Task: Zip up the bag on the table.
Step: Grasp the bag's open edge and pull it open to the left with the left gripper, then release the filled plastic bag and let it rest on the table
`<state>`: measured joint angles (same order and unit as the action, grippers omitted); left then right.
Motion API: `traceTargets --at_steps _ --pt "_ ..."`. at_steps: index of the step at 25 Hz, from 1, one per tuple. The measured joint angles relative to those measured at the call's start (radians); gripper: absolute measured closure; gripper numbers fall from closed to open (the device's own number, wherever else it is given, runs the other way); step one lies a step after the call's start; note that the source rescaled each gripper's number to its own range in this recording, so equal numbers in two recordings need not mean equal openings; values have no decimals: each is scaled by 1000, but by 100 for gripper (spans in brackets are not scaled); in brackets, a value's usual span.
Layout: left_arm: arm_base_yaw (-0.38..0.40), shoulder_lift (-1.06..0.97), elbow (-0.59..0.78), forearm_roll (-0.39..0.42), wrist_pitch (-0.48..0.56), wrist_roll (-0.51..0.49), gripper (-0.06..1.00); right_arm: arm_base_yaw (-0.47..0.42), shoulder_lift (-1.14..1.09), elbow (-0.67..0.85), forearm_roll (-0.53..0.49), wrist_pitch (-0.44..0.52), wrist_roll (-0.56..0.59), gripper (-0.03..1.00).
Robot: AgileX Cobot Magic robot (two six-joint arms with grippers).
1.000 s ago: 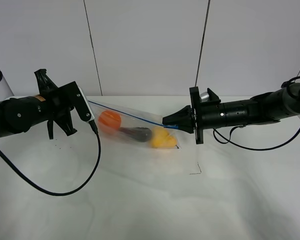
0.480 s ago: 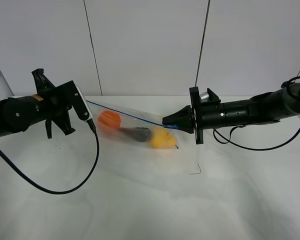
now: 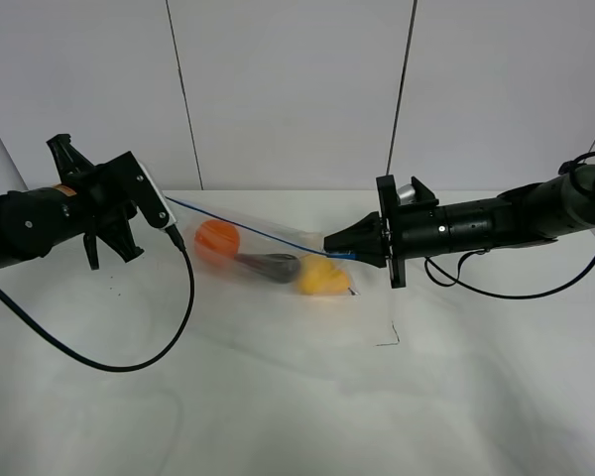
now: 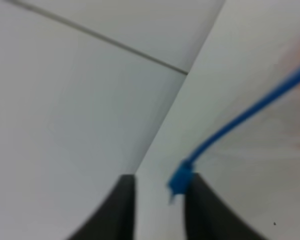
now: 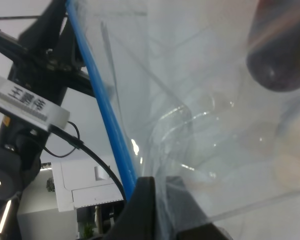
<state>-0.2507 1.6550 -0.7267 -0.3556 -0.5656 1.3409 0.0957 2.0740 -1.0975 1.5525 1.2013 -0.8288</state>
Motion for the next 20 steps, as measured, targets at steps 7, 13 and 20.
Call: traceTargets --at_steps 7,13,20 --pt "32 0 0 -2 -7 -45 15 -3 0 0 -2 1 0 97" --pt "138 0 0 -3 -8 -179 13 -3 0 0 -2 1 1 97" --pt "213 0 0 -4 -8 -552 13 -3 0 0 6 1 4 97"
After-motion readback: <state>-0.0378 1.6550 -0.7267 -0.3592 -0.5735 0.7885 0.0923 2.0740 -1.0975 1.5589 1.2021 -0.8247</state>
